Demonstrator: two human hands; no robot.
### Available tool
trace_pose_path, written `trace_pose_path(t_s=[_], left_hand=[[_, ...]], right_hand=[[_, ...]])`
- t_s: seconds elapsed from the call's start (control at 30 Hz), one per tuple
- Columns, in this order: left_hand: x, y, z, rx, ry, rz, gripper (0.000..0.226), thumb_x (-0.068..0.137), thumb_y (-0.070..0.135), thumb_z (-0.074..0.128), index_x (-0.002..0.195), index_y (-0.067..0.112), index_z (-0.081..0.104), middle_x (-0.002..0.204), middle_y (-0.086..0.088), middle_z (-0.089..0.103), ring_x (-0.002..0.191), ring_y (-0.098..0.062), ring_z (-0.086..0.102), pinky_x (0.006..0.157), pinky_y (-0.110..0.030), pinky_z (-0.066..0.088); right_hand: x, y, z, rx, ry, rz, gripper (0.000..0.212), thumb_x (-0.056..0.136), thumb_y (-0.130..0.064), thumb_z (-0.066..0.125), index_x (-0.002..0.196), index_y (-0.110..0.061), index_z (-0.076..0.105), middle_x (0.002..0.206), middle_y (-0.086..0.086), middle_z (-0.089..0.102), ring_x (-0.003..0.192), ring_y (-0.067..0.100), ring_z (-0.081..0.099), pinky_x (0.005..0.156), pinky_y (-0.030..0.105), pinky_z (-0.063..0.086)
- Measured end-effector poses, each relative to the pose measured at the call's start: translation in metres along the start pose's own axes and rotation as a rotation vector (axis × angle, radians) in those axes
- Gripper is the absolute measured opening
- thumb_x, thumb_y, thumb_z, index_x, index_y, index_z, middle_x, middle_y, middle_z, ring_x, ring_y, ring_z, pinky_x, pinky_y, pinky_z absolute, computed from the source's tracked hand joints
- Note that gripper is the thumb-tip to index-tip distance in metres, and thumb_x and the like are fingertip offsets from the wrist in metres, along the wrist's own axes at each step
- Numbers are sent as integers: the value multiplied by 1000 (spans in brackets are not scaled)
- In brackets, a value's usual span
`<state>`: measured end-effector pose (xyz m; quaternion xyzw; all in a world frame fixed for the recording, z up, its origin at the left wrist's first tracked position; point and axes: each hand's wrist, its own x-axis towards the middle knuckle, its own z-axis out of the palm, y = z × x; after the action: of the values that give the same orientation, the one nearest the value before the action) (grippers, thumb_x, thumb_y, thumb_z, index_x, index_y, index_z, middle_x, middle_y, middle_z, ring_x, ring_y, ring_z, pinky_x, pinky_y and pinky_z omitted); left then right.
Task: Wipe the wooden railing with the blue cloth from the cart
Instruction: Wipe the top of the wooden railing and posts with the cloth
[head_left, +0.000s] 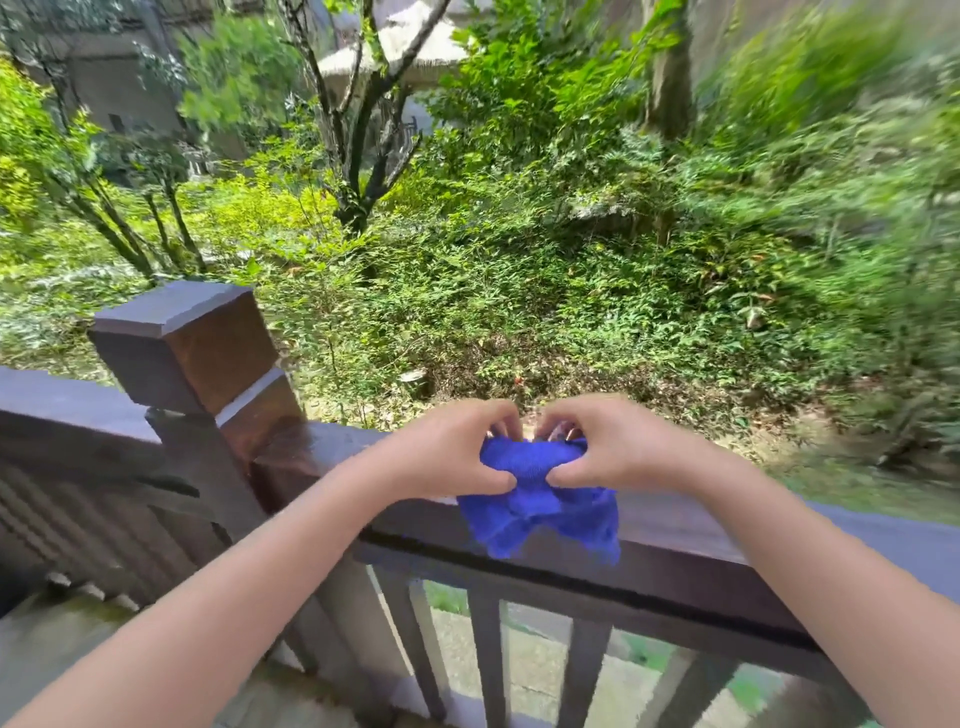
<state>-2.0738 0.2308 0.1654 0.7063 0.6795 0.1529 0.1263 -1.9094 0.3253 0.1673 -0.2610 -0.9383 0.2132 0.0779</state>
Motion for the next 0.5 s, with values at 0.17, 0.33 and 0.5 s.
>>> trace_pose_path(t_s=[0.17,0.33,0.5], left_hand=[[27,83,14,-7,-65,162,32,66,24,63,96,30,52,96,5,62,87,-19,59,78,-40,52],[48,190,42,4,-153,340,31,65,26,59,94,35,52,95,9,61,87,-18,61,73,-37,54],[56,318,101,-17,-209,561,29,69,24,62,95,36,54,87,18,59,84,-10,60,73,-25,50]], right_hand=[[-84,35,-41,22,86,135,24,65,-28,72,87,-29,63,81,-13,61,76,5,58,66,18,47],[-198,69,-76,-2,191,292,21,65,-29,71,84,-32,61,82,-12,62,75,0,56,66,18,46],[-342,105,-99,-110,280,487,27,67,-27,68,93,-25,63,87,-6,62,80,13,56,68,24,43]])
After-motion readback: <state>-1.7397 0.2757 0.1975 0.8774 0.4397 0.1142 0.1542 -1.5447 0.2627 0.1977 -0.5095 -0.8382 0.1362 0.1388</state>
